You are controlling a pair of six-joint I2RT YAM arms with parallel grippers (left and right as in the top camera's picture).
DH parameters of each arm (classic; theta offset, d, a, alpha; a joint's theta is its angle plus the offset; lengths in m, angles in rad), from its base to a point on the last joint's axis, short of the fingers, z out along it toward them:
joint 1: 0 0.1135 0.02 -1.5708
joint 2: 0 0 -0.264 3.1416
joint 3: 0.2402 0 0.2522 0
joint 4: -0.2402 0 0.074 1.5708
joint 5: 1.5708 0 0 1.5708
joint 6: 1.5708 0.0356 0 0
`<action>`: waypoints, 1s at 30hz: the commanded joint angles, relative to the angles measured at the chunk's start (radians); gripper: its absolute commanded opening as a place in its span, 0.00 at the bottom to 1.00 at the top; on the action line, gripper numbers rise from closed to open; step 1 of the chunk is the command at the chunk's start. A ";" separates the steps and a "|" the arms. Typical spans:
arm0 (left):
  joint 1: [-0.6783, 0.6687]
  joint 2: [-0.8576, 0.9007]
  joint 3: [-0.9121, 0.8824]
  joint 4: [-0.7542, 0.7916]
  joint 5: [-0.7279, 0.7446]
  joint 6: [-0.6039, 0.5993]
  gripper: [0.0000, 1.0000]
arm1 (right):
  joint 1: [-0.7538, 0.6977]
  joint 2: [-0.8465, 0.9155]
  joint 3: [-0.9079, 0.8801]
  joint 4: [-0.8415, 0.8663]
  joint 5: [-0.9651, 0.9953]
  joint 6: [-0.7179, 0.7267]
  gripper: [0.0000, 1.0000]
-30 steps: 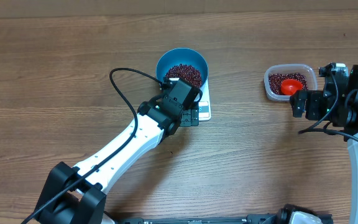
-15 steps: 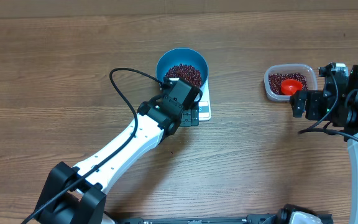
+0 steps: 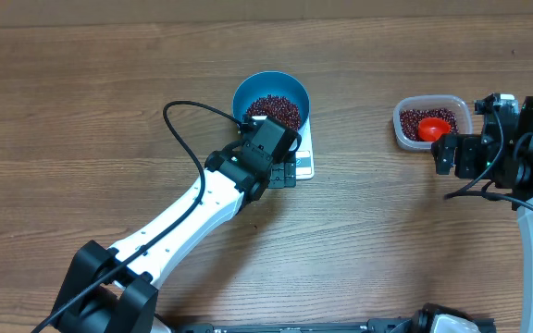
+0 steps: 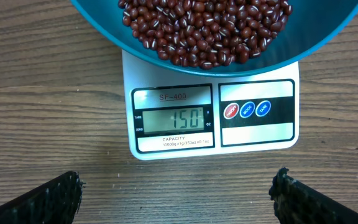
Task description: Scoop item into bowl and weigh 150g on scale
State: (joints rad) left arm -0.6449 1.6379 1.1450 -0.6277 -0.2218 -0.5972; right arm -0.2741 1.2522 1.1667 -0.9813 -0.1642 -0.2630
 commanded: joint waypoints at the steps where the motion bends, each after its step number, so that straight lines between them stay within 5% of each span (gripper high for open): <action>1: -0.002 0.004 0.002 0.004 -0.021 -0.012 1.00 | 0.005 0.003 0.026 0.002 0.010 -0.004 1.00; 30: 0.014 -0.013 0.002 -0.008 -0.021 -0.011 1.00 | 0.005 0.003 0.026 0.002 0.010 -0.003 1.00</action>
State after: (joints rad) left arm -0.6445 1.6379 1.1450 -0.6285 -0.2218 -0.5972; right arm -0.2741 1.2522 1.1667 -0.9810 -0.1642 -0.2626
